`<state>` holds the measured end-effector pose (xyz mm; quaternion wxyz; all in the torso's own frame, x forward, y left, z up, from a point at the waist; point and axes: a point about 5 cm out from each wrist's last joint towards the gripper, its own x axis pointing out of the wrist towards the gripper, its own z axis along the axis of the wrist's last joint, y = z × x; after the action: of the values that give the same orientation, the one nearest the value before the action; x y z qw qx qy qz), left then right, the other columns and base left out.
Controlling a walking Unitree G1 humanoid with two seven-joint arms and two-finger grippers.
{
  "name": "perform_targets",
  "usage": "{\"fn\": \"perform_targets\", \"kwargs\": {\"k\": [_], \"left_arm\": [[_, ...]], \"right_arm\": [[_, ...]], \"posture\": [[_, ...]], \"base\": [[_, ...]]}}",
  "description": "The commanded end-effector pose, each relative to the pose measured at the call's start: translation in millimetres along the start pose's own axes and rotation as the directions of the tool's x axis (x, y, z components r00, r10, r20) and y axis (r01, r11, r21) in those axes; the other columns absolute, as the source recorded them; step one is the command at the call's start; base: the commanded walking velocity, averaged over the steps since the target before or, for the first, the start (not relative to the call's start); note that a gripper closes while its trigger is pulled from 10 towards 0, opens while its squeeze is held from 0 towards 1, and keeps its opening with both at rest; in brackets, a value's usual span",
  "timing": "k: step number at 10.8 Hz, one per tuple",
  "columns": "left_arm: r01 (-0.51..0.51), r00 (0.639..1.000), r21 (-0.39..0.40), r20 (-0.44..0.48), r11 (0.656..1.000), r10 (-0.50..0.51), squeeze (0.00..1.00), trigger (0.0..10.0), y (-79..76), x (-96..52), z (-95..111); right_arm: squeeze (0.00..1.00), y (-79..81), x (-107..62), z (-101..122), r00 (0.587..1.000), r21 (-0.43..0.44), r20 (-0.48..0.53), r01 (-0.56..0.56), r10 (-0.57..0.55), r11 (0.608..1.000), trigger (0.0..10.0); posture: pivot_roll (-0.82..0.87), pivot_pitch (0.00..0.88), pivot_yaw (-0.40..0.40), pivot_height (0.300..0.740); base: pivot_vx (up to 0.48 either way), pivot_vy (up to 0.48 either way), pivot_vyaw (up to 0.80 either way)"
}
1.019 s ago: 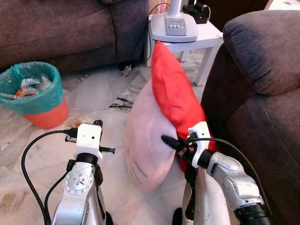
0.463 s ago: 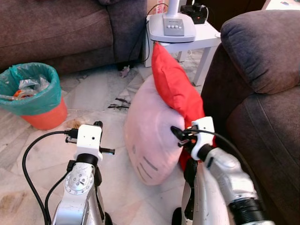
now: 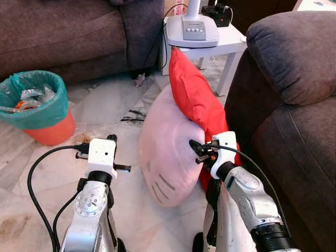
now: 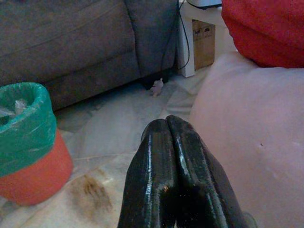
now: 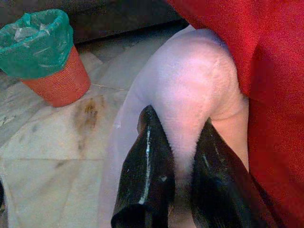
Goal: Move the pillow to the sofa from floor
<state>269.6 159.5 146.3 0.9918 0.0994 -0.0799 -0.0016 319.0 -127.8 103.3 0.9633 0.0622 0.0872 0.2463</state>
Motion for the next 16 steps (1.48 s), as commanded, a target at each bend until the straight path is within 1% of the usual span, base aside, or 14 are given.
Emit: {"fn": "perform_targets", "kwargs": {"k": [1,5,16], "left_arm": [[0.002,1.000,-0.011,0.007,1.000,-0.002,0.00,10.0,-1.4,-0.6,-0.3],[0.003,1.000,-0.012,0.013,1.000,-0.003,0.00,10.0,-3.1,0.0,0.1],[0.004,1.000,-0.012,0.015,1.000,-0.003,0.00,10.0,-3.1,0.0,0.0]], "right_arm": [[0.00,-0.3,-1.3,7.0,0.998,-0.009,0.057,0.010,-0.009,1.000,10.0],[0.00,2.1,-1.7,5.8,0.999,-0.014,0.052,-0.005,0.006,1.000,10.0],[0.00,2.1,-1.7,5.7,0.999,-0.014,0.053,-0.003,0.004,1.000,10.0]], "posture": [[0.08,0.125,-0.051,0.356],[0.08,0.107,-0.050,0.356],[0.08,0.107,-0.050,0.356]], "base": [[0.000,0.000,0.00],[0.000,0.000,0.00],[0.000,0.000,0.00]]}}
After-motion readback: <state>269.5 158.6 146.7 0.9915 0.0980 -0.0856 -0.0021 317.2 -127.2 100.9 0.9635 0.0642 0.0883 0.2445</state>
